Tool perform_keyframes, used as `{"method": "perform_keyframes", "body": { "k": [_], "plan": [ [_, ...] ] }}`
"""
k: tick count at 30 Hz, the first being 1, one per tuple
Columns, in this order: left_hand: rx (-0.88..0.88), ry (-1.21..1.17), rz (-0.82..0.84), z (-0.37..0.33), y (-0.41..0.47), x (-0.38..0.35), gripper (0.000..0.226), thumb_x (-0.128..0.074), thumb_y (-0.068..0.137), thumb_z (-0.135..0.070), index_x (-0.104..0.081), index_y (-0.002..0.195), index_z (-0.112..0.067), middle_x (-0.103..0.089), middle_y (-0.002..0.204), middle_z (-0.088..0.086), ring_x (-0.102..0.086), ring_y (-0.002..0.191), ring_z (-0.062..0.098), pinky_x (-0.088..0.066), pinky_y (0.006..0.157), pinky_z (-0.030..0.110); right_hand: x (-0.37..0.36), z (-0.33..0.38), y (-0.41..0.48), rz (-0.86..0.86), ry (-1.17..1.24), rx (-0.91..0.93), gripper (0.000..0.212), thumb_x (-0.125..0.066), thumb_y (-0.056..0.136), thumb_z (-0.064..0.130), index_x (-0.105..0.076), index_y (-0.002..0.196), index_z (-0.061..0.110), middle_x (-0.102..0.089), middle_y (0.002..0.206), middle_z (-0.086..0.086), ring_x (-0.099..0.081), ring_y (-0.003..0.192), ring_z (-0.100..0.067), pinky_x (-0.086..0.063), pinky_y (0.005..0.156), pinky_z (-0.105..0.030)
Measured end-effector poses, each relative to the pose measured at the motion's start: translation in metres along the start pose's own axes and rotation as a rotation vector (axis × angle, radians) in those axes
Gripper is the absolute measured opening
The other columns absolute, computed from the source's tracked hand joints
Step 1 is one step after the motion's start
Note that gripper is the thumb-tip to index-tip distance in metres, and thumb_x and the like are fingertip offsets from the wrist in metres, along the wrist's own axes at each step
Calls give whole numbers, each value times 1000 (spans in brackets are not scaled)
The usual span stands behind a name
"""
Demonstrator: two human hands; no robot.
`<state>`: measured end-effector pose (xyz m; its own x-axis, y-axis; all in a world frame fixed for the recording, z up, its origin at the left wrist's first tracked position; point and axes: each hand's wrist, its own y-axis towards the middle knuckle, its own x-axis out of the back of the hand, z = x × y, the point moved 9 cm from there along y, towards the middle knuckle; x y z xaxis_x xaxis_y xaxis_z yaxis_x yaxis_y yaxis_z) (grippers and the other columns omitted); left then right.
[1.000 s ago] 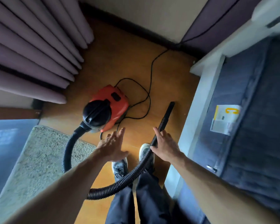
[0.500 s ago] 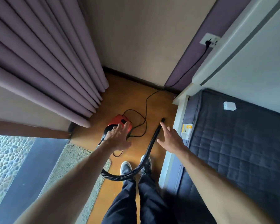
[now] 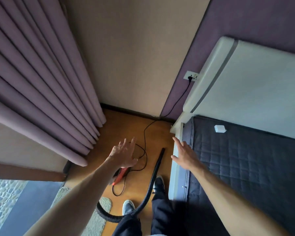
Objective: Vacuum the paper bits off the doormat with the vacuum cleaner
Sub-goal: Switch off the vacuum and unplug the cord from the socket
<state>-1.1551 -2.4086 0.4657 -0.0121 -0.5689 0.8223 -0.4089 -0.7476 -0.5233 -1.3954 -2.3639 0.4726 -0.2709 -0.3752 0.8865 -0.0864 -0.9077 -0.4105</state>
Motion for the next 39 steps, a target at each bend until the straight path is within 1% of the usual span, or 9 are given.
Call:
{"method": "perform_keyframes", "body": {
  "k": [14, 17, 20, 22, 24, 27, 33, 37, 39],
  "plan": [
    [-88, 27, -42, -87, 116, 61, 93, -59, 90, -51, -1, 158, -25, -26, 157, 7, -45, 133, 28, -46, 100, 38, 92, -66, 106, -118, 102, 16, 81, -62, 93, 40, -14, 156, 26, -47, 133, -8, -52, 124, -25, -51, 93, -38],
    [-105, -21, -49, -111, 152, 78, 84, -61, 91, -40, -12, 157, -21, -40, 148, 4, -54, 122, 19, -44, 74, 13, 107, -86, 148, -98, 147, 6, 81, -62, 94, 39, -12, 157, 26, -44, 139, -9, -49, 128, -25, -52, 95, -38],
    [-106, -4, -123, -128, 190, 98, 71, -72, 81, -39, -45, 143, -16, -59, 125, -3, -64, 98, 9, -24, 47, 8, 122, -104, 191, -107, 219, -29, 80, -64, 93, 38, -14, 154, 27, -45, 141, -10, -50, 127, -26, -53, 96, -41],
    [-131, -5, -152, -139, 218, 103, 71, -70, 82, -38, -46, 145, -14, -61, 130, -1, -65, 101, 10, -35, 62, 6, 134, -113, 220, -128, 263, -53, 79, -64, 93, 37, -15, 154, 25, -47, 139, -11, -53, 124, -27, -53, 95, -40],
    [-143, -43, -97, -149, 251, 95, 78, -57, 92, -34, -21, 157, -12, -45, 150, 4, -56, 123, 18, -46, 87, 19, 145, -117, 247, -153, 321, -63, 78, -63, 94, 35, -15, 155, 24, -47, 138, -11, -55, 121, -27, -53, 95, -40],
    [-128, -78, -59, -155, 299, 88, 82, -54, 93, -44, -14, 159, -15, -27, 162, 6, -43, 139, 25, -43, 107, 34, 156, -120, 283, -203, 414, -72, 74, -60, 96, 32, -16, 155, 23, -51, 131, -12, -58, 113, -26, -51, 89, -36],
    [-131, -158, -68, -165, 373, 78, 92, -61, 89, -46, -8, 159, -20, -26, 163, 6, -35, 146, 27, -39, 115, 41, 158, -126, 342, -288, 562, -124, 71, -56, 98, 23, -14, 155, 12, -56, 129, -18, -59, 114, -30, -50, 94, -36],
    [-146, -344, -81, -169, 419, 66, 90, -68, 79, -39, -19, 154, -30, -37, 156, -2, -40, 142, 25, -42, 113, 46, 150, -137, 371, -314, 678, -209, 74, -56, 98, 19, -11, 155, 6, -52, 137, -21, -55, 122, -32, -50, 97, -38],
    [-216, -372, -147, -180, 437, 68, 73, -68, 84, -33, -33, 147, -27, -49, 144, -3, -48, 132, 18, -43, 112, 44, 141, -144, 384, -307, 723, -266, 75, -55, 99, 18, -8, 155, 4, -51, 137, -24, -56, 121, -34, -51, 97, -39]
  ]
}}
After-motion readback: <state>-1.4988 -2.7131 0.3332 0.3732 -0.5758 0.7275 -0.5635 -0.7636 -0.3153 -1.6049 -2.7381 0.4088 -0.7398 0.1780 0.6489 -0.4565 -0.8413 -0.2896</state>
